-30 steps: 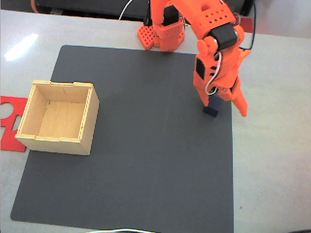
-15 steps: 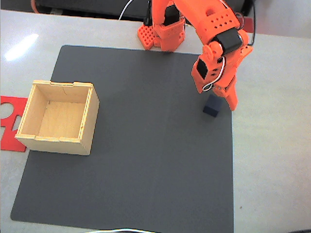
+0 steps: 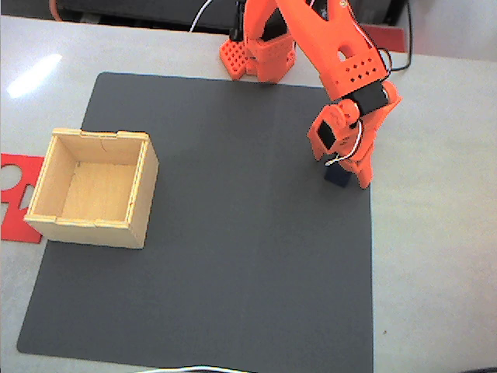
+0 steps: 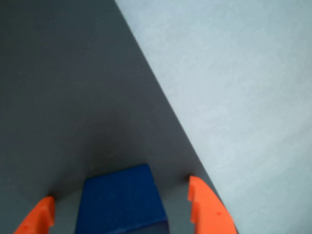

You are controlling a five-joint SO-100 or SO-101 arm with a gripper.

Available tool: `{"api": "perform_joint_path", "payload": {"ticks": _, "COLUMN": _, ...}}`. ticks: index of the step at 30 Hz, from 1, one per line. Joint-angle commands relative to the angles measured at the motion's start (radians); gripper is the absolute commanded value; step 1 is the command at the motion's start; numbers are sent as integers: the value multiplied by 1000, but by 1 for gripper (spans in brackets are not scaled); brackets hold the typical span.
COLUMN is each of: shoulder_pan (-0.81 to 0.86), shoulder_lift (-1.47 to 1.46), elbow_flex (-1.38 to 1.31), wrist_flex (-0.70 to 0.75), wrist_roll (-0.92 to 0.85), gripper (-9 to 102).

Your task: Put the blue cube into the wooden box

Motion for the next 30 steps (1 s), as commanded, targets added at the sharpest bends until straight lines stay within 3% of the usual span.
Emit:
{"api": "perform_joint_path", "payload": {"ticks": 1, "shoulder_pan": -12, "shoulder_lift": -3, "elbow_flex": -31, "wrist_flex": -25, "wrist_roll": 8, "gripper": 33}}
{"api": "perform_joint_path", "payload": {"ticks": 6, "shoulder_pan": -12, "shoulder_lift": -8, "elbow_flex": -34, "wrist_flex": -28, "wrist_roll": 8, "gripper": 28}}
{"api": "perform_joint_path", "payload": {"ticks": 12, "shoulder_pan": -8, "shoulder_lift": -8, "elbow_flex": -54, "wrist_flex": -6, "wrist_roll": 8, "gripper": 1}}
{"api": "perform_joint_path", "payload": {"ticks": 18, "shoulder_pan": 49, "shoulder_lift": 23, "elbow_flex": -135, "wrist_flex": 78, "wrist_roll": -2, "gripper": 0}}
{"api": "perform_joint_path", "payload": {"ticks": 27, "shoulder_pan": 443, "shoulder_lift": 144, "elbow_flex": -537, "wrist_flex": 337, "wrist_roll": -89, "gripper": 0}}
{"api": "perform_joint_path", "payload": {"ticks": 30, "shoulder_pan": 612, "shoulder_lift": 210, "elbow_flex": -611, "wrist_flex": 353, "wrist_roll": -133, "gripper": 0}}
